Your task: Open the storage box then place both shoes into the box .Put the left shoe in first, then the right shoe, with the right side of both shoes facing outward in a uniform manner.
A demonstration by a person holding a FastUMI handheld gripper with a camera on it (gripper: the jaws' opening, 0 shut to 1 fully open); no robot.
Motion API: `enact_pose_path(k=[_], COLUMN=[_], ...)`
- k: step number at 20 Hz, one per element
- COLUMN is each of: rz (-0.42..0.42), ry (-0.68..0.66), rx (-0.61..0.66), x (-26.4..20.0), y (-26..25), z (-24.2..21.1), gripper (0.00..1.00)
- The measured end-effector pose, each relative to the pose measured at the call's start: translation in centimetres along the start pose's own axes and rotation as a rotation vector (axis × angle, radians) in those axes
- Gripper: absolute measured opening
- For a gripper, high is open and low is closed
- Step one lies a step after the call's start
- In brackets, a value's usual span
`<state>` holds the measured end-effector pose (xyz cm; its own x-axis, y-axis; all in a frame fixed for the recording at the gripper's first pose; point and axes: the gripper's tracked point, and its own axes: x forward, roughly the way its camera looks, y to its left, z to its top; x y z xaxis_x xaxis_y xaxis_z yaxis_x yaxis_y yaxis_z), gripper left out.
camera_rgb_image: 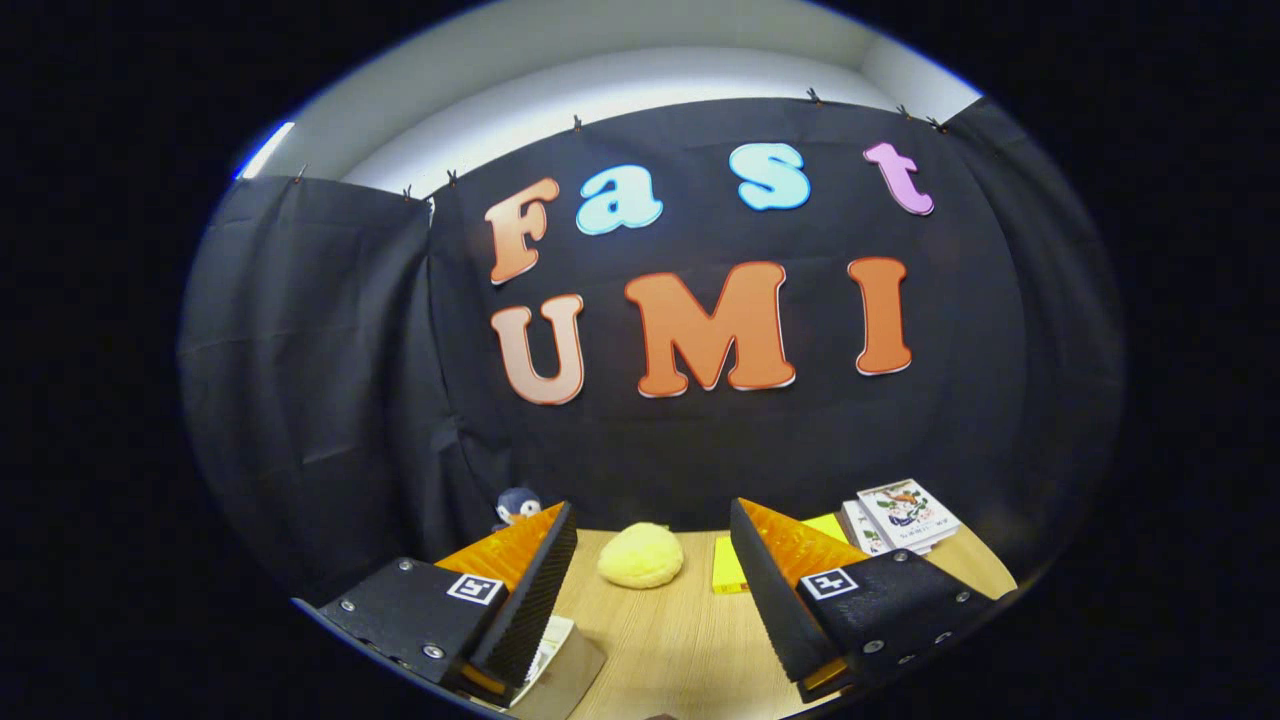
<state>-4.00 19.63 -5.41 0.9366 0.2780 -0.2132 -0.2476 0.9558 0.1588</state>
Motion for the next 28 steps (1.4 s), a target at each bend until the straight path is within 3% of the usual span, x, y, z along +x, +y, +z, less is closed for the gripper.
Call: enact_pose_path(k=[10,28], rz=[-0.055,-0.080], ry=[-0.268,-0.311], rx=[-0.068,-0.086], x=[-2.1,-2.4], y=[-6.4,-8.4], z=[7.3,8.4], gripper=[0.97,0.97])
